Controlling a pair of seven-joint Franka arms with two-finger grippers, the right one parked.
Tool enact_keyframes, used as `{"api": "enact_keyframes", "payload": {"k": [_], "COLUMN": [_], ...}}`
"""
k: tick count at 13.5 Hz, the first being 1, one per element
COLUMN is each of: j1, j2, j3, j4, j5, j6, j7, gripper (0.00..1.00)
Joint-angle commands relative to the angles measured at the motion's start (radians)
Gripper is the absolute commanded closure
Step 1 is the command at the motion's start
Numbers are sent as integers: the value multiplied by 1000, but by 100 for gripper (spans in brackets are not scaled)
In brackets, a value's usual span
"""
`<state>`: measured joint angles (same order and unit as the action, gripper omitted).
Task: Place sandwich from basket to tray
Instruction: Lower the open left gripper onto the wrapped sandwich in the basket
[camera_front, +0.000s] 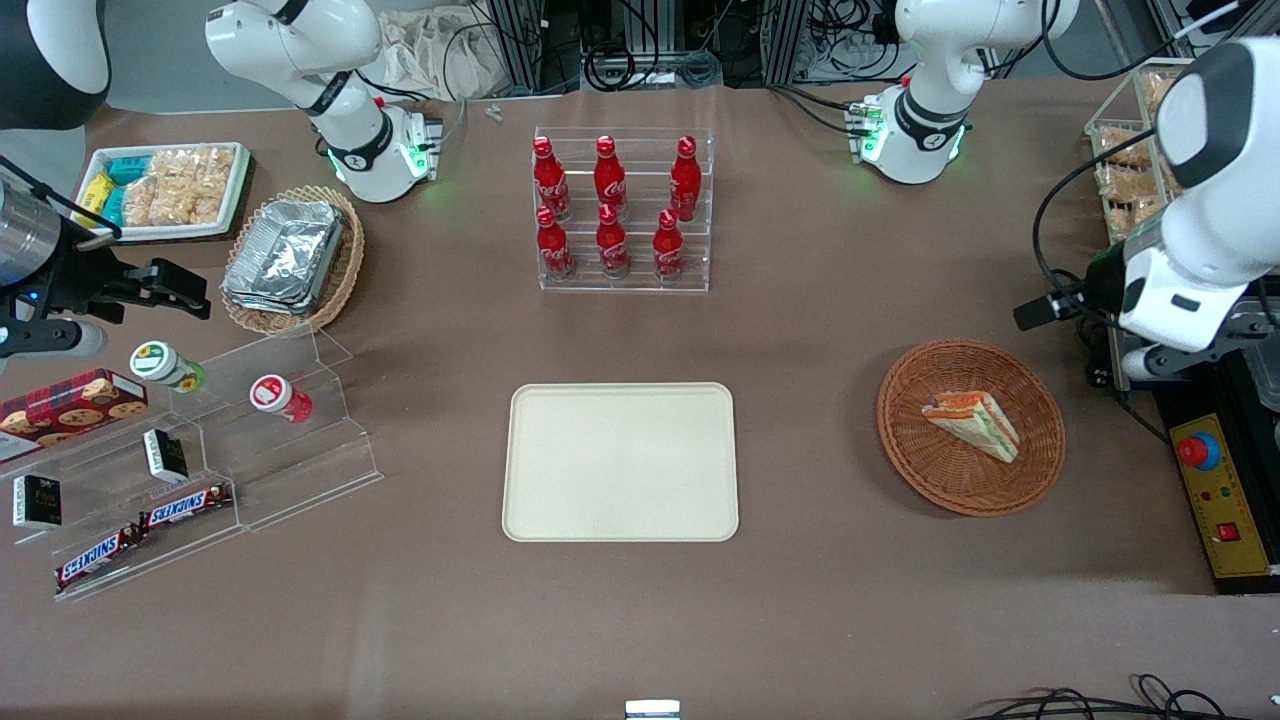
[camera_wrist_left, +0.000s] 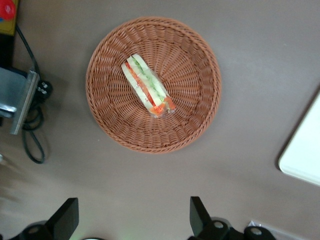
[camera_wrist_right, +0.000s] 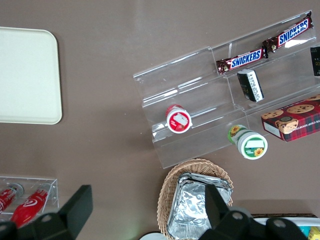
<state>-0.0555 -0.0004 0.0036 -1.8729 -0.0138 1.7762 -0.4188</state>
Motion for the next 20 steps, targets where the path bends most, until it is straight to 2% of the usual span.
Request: {"api": "enact_keyframes", "payload": {"k": [1, 3, 8, 11, 16, 17, 18, 19, 20], "j1": [-7, -7, -7, -7, -9, -9, -9, -7, -7], "j2": [-9, 13, 195, 292, 364, 365, 375, 379, 384], "j3": [19, 21, 24, 26, 50, 50, 52, 52, 52], "j4": [-153, -227, -235, -233, -233, -233, -229, -227, -226], "j5": [18, 18, 18, 60, 66, 66, 66, 66, 66], "j6": [173, 300, 497, 592, 678, 689, 689, 690, 692], "j7": [-92, -185, -400, -501, -545, -545, -545, -545, -545], "gripper": [0, 0, 0, 0, 1, 9, 26, 47, 61]}}
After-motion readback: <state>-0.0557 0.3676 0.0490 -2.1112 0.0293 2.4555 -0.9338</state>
